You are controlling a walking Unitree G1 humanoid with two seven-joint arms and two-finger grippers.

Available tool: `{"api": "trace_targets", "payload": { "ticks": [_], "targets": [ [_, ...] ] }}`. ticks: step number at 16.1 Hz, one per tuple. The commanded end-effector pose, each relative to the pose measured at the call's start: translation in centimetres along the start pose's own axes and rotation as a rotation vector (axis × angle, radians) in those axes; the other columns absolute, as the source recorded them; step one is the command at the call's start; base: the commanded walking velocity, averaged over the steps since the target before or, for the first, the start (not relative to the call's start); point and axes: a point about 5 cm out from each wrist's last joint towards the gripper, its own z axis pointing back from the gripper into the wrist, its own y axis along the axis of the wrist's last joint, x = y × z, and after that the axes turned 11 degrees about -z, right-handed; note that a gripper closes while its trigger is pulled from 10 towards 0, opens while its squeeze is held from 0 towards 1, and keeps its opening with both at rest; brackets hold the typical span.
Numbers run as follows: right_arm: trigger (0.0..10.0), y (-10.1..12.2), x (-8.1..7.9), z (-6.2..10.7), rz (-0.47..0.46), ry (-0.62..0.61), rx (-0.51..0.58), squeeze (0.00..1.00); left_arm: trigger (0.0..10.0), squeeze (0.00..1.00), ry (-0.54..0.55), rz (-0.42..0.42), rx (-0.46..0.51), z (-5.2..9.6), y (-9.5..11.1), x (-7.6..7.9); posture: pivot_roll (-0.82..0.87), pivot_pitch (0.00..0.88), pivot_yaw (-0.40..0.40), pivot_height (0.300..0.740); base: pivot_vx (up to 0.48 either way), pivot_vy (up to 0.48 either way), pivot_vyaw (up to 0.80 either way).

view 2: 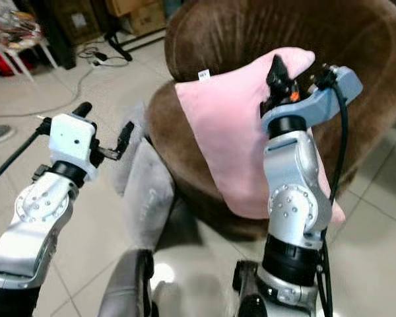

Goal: Move the pillow to the sofa from floor

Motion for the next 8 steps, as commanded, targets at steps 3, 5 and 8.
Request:
{"api": "trace_targets", "payload": {
  "ticks": [3, 5, 8],
  "targets": [
    [10.0, 0.1, -0.2, 0.5, 0.001, 0.016, 0.016, 0.0, 10.0, 0.0, 0.0, -0.014, -0.03, 0.2, -0.7, -0.2, 0.04, 0.0, 0.092, 0.692, 0.0, 0.0, 0.0],
    [10.0, 0.1, 0.1, 0.6, 0.007, 0.003, 0.015, 0.0, 10.0, 0.0, 0.009, -0.012, -0.026, 0.2, -0.7, -0.4, 0.04, 0.0, 0.09, 0.707, 0.0, 0.0, 0.0],
    [10.0, 0.1, 0.5, 0.8, 0.03, -0.008, 0.005, 0.0, 10.0, 0.0, 0.018, -0.016, -0.027, 0.4, -0.7, -0.5, 0.04, 0.0, 0.085, 0.74, 0.0, 0.0, 0.0]
  ]
}}
